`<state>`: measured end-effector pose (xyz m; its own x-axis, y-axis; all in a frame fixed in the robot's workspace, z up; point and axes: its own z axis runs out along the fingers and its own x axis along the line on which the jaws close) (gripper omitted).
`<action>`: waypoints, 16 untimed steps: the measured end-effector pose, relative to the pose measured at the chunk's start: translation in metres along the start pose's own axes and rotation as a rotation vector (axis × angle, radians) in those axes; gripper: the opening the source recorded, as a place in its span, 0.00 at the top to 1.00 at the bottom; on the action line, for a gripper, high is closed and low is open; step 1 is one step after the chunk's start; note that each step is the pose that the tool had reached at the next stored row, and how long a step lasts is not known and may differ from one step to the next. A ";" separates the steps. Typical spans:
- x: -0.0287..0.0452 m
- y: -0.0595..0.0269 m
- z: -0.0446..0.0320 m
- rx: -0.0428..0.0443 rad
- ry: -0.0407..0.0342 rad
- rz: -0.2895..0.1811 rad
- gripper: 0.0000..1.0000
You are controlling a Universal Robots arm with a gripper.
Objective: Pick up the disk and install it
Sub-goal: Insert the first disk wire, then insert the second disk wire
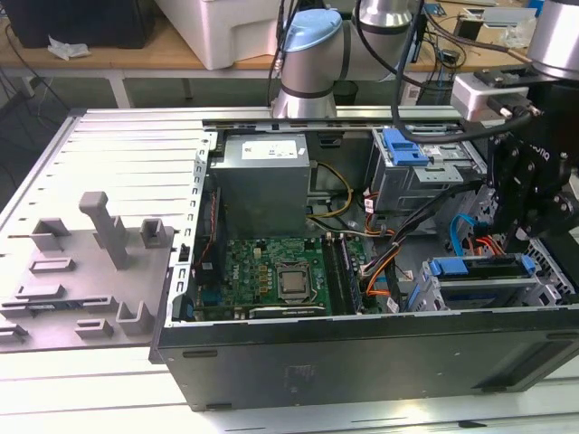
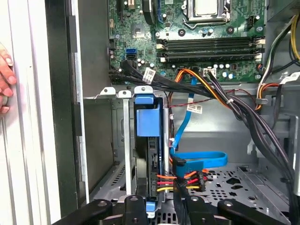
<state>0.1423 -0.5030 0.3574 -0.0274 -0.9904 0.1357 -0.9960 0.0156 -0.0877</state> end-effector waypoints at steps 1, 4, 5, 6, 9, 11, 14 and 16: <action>-0.0019 -0.0001 -0.0015 0.0000 0.0009 0.000 0.64; -0.0094 0.0002 -0.0045 0.0002 0.0041 0.000 0.64; -0.0111 0.0004 -0.0048 0.0002 0.0050 0.000 0.64; -0.0131 0.0006 -0.0053 0.0002 0.0062 -0.001 0.64; -0.0157 0.0019 -0.0060 0.0005 0.0085 -0.001 0.64; -0.0158 0.0019 -0.0060 0.0005 0.0085 -0.001 0.64; -0.0158 0.0019 -0.0060 0.0005 0.0084 -0.001 0.64; -0.0158 0.0019 -0.0060 0.0005 0.0084 -0.001 0.64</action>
<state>0.1403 -0.4865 0.3610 -0.0271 -0.9892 0.1441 -0.9960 0.0145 -0.0881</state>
